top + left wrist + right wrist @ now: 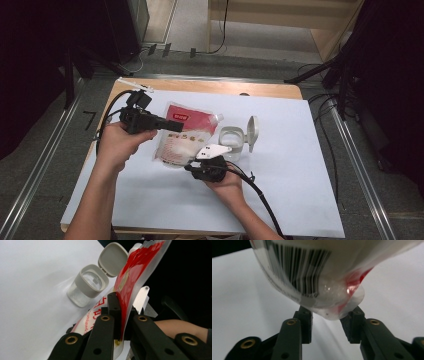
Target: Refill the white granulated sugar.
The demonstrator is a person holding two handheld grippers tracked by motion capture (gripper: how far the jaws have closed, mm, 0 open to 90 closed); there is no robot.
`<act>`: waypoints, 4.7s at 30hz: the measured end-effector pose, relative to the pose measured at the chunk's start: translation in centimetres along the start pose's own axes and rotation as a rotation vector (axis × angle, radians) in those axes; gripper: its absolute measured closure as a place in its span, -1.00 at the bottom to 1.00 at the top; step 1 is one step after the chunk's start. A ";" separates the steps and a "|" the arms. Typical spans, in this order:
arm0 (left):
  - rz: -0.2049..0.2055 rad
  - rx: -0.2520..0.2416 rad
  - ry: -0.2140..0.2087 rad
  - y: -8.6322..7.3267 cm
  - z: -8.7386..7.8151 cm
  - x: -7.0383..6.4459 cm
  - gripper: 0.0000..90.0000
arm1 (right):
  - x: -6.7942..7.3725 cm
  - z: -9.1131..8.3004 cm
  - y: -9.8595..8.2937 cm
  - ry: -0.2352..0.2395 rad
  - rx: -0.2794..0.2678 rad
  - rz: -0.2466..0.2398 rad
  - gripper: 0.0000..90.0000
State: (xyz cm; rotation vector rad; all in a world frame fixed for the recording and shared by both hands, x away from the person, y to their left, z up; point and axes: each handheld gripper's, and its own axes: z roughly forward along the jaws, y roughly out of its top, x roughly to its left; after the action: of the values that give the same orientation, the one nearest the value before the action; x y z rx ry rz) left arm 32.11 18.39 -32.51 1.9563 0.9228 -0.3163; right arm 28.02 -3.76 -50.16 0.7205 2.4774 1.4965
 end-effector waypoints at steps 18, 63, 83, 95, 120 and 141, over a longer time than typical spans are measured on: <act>0.142 0.127 0.159 0.1 2.0 -0.9 0.89 | 1.7 -0.9 0.5 0.106 -0.027 0.023 0.56; -0.048 0.129 0.011 0.2 4.8 -0.5 0.88 | 4.7 -2.5 2.1 0.137 -0.062 0.182 0.26; -0.070 0.152 0.087 0.5 6.9 -1.5 0.77 | 5.7 -1.8 2.0 0.077 -0.029 0.205 0.38; 0.012 0.218 0.142 0.8 7.0 -2.8 0.56 | 5.0 -2.5 1.7 0.161 -0.088 0.309 0.40; 0.012 0.217 0.159 1.4 7.2 -3.6 0.88 | 5.6 -3.0 2.7 0.066 -0.055 0.182 0.33; -0.024 0.204 0.197 3.2 6.9 -3.4 1.00 | 4.5 -2.8 4.0 0.110 -0.068 0.266 0.25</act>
State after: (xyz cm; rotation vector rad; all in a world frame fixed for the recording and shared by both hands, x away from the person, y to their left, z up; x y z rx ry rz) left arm 32.99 10.09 -32.35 2.1950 1.0756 -0.2420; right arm 24.33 -2.29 -44.85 1.0147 2.4719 1.7446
